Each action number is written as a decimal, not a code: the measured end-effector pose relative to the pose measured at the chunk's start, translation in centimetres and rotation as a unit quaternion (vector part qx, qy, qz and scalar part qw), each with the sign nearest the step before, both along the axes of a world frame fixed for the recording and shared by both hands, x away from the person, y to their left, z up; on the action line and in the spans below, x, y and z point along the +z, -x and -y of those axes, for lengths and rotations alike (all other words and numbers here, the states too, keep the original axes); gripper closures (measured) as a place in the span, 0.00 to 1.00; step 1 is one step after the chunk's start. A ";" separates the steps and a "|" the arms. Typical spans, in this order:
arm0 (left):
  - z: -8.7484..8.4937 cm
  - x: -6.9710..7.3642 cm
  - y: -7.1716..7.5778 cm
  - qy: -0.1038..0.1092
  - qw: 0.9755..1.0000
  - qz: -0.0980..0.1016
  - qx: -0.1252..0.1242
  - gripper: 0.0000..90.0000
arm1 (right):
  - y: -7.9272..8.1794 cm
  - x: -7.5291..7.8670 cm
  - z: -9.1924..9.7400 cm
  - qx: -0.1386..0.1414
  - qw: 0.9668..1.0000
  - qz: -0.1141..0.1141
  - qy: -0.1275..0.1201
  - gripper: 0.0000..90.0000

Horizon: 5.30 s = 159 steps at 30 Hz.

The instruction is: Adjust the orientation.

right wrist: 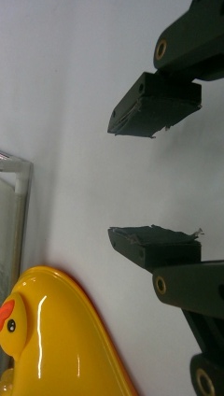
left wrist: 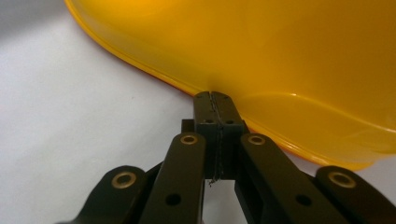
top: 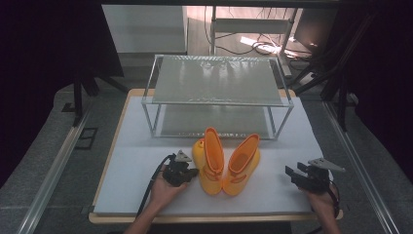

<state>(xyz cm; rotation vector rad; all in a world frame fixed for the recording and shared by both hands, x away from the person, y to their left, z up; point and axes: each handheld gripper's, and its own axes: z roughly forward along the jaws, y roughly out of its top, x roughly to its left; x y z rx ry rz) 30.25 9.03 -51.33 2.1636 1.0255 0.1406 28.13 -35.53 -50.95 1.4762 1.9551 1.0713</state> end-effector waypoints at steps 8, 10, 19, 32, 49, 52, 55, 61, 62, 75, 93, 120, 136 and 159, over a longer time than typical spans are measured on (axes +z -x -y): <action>-0.9 0.0 0.1 0.015 1.000 -0.004 -0.002 0.96 | 0.0 -0.1 0.0 -0.003 1.000 -0.002 0.000 0.49; -1.3 0.3 0.4 0.022 1.000 -0.002 0.005 0.96 | 0.0 0.0 0.0 -0.003 1.000 -0.001 -0.001 0.50; -0.7 0.6 2.7 0.027 0.999 -0.019 -0.035 0.96 | 0.2 0.2 -0.2 -0.006 1.000 0.003 -0.003 0.50; 1.1 0.5 3.1 0.011 0.997 -0.019 -0.068 1.00 | 0.1 0.2 -0.2 -0.005 1.000 0.002 -0.003 0.50; 0.0 1.4 2.3 0.045 0.996 -0.009 -0.071 0.87 | 0.1 0.3 -0.1 -0.005 1.000 0.002 -0.005 0.50; -1.3 1.7 1.8 0.063 0.997 0.002 -0.040 0.79 | -0.1 0.3 -0.2 -0.004 1.000 0.001 -0.010 0.50; -2.5 1.9 1.4 0.063 0.998 0.015 -0.012 0.71 | -0.3 0.2 -0.4 -0.001 1.000 -0.001 -0.011 0.51; -4.5 2.6 1.3 0.063 0.997 0.039 0.025 0.58 | -0.4 0.2 -0.5 -0.002 1.000 0.000 -0.009 0.51; -4.7 2.6 1.4 0.063 0.997 0.040 0.028 0.56 | -0.4 0.2 -0.5 -0.002 1.000 -0.001 -0.009 0.51; -5.8 3.2 1.8 0.055 0.996 0.055 0.045 0.46 | -0.5 0.3 -0.5 0.005 1.000 0.001 -0.009 0.51; -5.7 2.9 1.8 0.051 0.997 0.044 0.038 0.44 | -3.0 0.8 -4.0 0.082 0.995 -0.049 -0.013 0.99; -5.7 2.5 1.7 0.049 0.998 0.036 0.033 0.44 | -8.9 -0.4 -12.5 0.198 0.977 -0.072 0.012 1.00; -6.1 2.6 1.9 0.051 0.997 0.038 0.038 0.44 | -4.6 1.8 -7.6 0.173 0.983 -0.052 -0.014 1.00; -6.4 2.8 2.1 0.052 0.997 0.041 0.044 0.44 | 6.1 1.5 -10.6 0.248 0.968 -0.044 -0.013 1.00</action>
